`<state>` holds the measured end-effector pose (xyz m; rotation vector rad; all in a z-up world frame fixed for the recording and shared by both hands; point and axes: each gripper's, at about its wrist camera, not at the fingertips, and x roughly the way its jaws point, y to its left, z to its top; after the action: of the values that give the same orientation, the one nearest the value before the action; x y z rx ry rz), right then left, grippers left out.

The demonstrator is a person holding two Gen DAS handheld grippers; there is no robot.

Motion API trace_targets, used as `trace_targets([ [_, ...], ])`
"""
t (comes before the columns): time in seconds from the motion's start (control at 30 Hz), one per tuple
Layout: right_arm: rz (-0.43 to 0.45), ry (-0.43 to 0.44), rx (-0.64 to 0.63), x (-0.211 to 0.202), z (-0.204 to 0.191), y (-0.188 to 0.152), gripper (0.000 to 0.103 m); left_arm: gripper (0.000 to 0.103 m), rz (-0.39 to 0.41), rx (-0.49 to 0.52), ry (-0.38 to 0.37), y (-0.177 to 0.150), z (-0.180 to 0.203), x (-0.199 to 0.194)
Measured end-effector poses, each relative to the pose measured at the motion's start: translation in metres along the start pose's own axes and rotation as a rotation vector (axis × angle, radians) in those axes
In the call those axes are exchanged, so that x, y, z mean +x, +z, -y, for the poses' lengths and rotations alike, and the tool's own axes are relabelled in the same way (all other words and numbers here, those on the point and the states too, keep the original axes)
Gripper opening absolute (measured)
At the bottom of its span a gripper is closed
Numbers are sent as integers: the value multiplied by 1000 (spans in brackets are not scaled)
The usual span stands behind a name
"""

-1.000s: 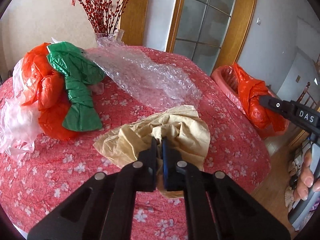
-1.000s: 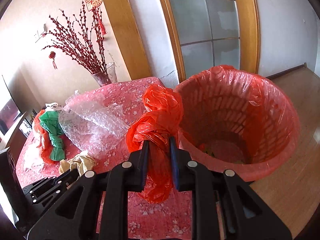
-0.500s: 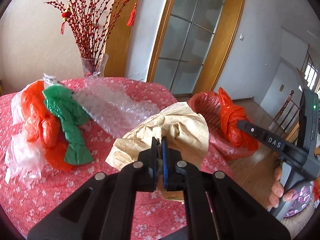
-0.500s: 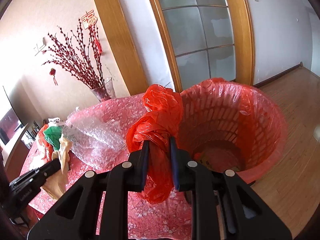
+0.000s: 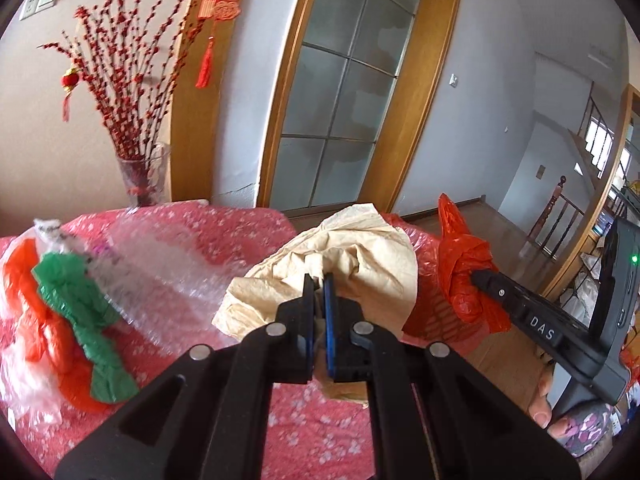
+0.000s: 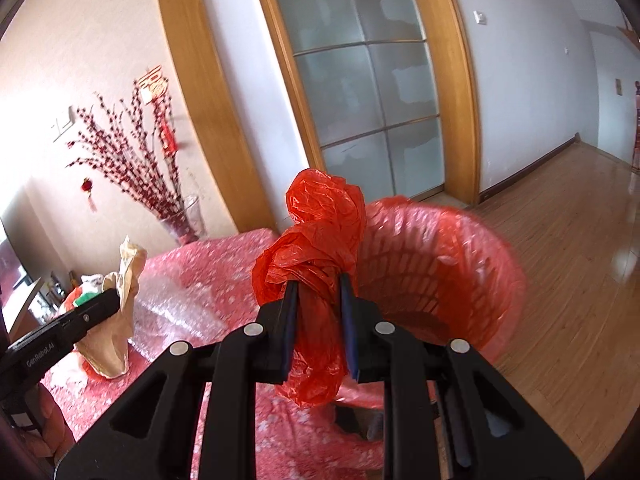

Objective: Collect trash
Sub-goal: 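Lower both held bags into the wastebasket and open both tools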

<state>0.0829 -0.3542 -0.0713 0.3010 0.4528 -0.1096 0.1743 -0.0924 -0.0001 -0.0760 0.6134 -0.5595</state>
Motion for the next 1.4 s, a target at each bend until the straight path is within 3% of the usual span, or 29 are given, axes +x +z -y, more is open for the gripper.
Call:
trace_targets([
  [0.5,63,-71,52,-6,35,22,21,6,-22,41,-110,34,44,49],
  [1.23,76,-114,123,19,79,37,21,6,-109,30,-190,39,77,123],
  [1.33,76,-118,122,21,80,38,24,9,-122,19,-188,38,80,132],
  [1.4,74,-121,125,23,82,39,28,19,-132,12,-176,38,80,137],
])
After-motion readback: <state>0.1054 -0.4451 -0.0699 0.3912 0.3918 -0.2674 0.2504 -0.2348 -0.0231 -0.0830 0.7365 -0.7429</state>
